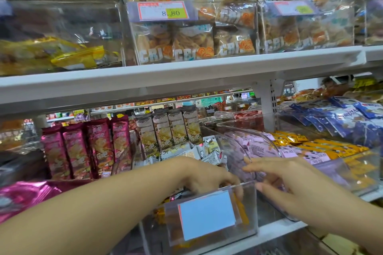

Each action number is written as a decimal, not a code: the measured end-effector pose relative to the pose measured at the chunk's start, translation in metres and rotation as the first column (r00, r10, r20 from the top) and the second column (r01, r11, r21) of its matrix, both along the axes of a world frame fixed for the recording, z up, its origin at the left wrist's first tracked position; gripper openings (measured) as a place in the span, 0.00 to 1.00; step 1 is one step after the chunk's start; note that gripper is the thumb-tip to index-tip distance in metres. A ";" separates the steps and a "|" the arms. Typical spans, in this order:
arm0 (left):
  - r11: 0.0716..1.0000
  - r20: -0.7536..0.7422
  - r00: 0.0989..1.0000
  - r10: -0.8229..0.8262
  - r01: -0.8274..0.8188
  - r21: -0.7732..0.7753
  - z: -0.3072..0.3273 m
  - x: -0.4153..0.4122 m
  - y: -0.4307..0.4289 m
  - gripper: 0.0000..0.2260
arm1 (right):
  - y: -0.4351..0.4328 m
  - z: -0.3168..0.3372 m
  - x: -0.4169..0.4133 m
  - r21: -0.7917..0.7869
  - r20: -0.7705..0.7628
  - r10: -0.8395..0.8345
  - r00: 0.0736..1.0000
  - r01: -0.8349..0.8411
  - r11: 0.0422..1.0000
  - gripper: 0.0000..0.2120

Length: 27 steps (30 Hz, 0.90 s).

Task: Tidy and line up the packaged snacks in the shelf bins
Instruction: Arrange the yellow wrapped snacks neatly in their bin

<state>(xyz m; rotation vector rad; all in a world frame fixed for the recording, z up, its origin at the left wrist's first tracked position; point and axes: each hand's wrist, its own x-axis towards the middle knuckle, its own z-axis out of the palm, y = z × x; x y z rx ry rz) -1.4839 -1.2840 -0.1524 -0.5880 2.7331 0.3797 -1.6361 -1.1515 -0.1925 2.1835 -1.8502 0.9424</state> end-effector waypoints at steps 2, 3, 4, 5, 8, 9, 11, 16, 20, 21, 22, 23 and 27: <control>0.999 -0.043 0.998 0.044 -0.044 -0.006 0.001 0.001 -0.001 0.15 | -0.001 -0.001 -0.001 -0.003 0.004 0.000 1.000 0.000 1.000 0.17; 0.998 -0.059 0.996 0.069 -0.069 0.010 0.003 0.002 0.001 0.16 | -0.001 -0.001 -0.001 -0.004 0.007 0.005 1.000 -0.005 1.000 0.17; 0.996 -0.098 0.991 0.088 -0.087 0.019 0.005 0.003 0.001 0.16 | -0.001 -0.001 -0.001 -0.007 0.008 0.010 1.000 -0.010 1.000 0.17; 0.994 -0.131 0.986 0.105 -0.102 0.026 0.007 0.005 0.002 0.15 | -0.001 -0.001 -0.002 -0.008 0.010 0.013 1.000 -0.013 1.000 0.16; 0.987 -0.195 0.970 0.142 -0.125 0.096 0.011 0.009 0.000 0.14 | 0.000 0.001 0.000 -0.007 -0.008 0.018 1.000 -0.018 1.000 0.16; 0.985 -0.217 0.964 0.153 -0.130 0.117 0.013 0.010 0.001 0.14 | 0.001 0.001 0.000 -0.007 -0.023 0.020 1.000 -0.020 1.000 0.15; 0.983 -0.272 0.949 0.159 -0.127 0.130 0.018 0.013 0.003 0.14 | 0.003 0.001 0.001 0.000 -0.050 0.014 0.999 -0.014 1.000 0.16; 0.994 -0.400 0.910 0.110 -0.111 0.021 0.039 0.029 0.020 0.18 | 0.006 0.009 0.006 -0.076 -0.155 -0.059 0.986 0.047 0.996 0.20; 0.994 -0.583 0.811 0.052 -0.099 -0.048 0.054 0.045 0.038 0.17 | 0.013 0.024 0.023 -0.197 -0.060 0.022 0.998 -0.034 0.980 0.17; 0.993 -0.623 0.781 0.042 -0.102 -0.061 0.057 0.050 0.043 0.17 | 0.016 0.028 0.029 -0.222 -0.024 0.039 0.999 -0.044 0.974 0.16; 0.991 -0.658 0.753 0.028 -0.108 -0.081 0.061 0.056 0.048 0.16 | 0.018 0.031 0.035 -0.249 0.027 0.062 0.998 -0.054 0.967 0.15; 0.986 -0.686 0.728 0.009 -0.120 -0.114 0.063 0.062 0.053 0.16 | 0.020 0.035 0.042 -0.279 0.087 0.100 0.991 -0.072 0.958 0.15; 0.942 -0.768 0.628 -0.126 -0.167 -0.291 0.071 0.096 0.082 0.17 | 0.031 0.052 0.079 -0.407 0.228 0.286 0.931 -0.176 0.897 0.18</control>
